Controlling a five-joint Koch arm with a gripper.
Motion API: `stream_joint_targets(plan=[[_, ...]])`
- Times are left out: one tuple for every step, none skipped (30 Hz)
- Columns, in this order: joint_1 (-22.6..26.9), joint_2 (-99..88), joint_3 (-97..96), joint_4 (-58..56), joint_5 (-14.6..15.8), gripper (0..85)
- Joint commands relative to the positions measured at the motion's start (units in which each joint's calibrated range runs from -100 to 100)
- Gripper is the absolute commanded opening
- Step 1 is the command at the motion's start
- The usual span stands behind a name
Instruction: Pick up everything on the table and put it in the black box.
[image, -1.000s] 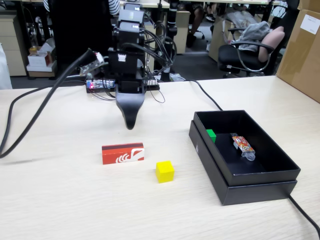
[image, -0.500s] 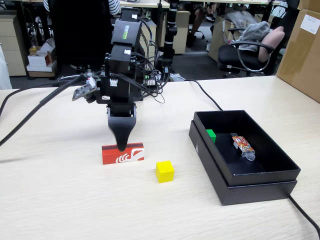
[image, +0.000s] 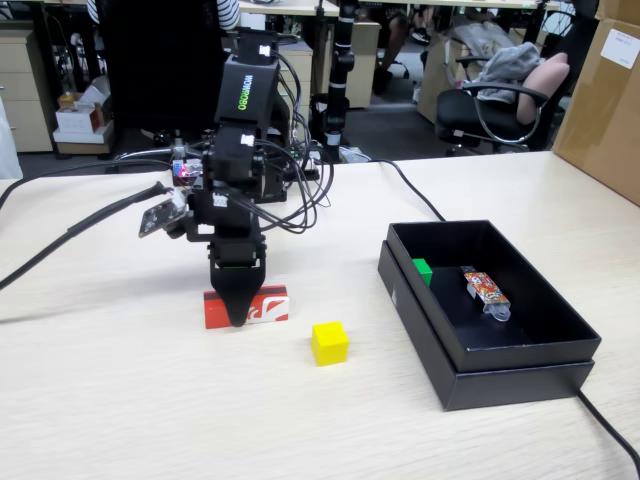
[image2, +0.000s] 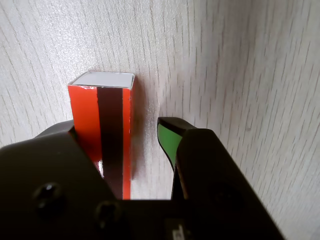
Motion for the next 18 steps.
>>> stream_joint_targets(plan=[[-0.1, -0.9, 4.1, 1.1, 0.3, 30.6], [-0.1, -0.7, 3.9, 1.1, 0.3, 30.5], [-0.1, -0.5, 4.0, 1.1, 0.3, 26.5], [-0.1, -0.5, 4.3, 1.1, 0.3, 19.7], [-0.2, -0.5, 4.7, 1.1, 0.3, 13.3], [-0.2, -0.5, 5.3, 1.1, 0.4, 0.9], [-0.3, -0.5, 5.9, 1.2, 0.4, 0.9], [-0.2, -0.5, 6.2, 1.2, 0.4, 0.9], [-0.2, -0.7, 6.5, 1.2, 0.4, 0.9], [-0.2, -1.2, 6.8, 1.2, 0.4, 0.9], [-0.2, -1.5, 6.8, 1.2, 0.4, 0.9], [-0.2, -2.2, 6.8, 1.1, 0.4, 0.9], [-0.2, -3.4, 7.0, 0.6, 0.4, 0.9], [0.0, -4.9, 7.3, -0.5, 0.3, 0.9], [0.4, -6.8, 7.8, -2.1, 0.4, 0.9], [0.8, -8.8, 8.8, -4.3, 0.6, 0.9], [2.5, -14.0, 10.4, -8.5, 1.1, 0.9], [5.2, -21.1, 11.4, -11.5, 1.9, 0.9]])
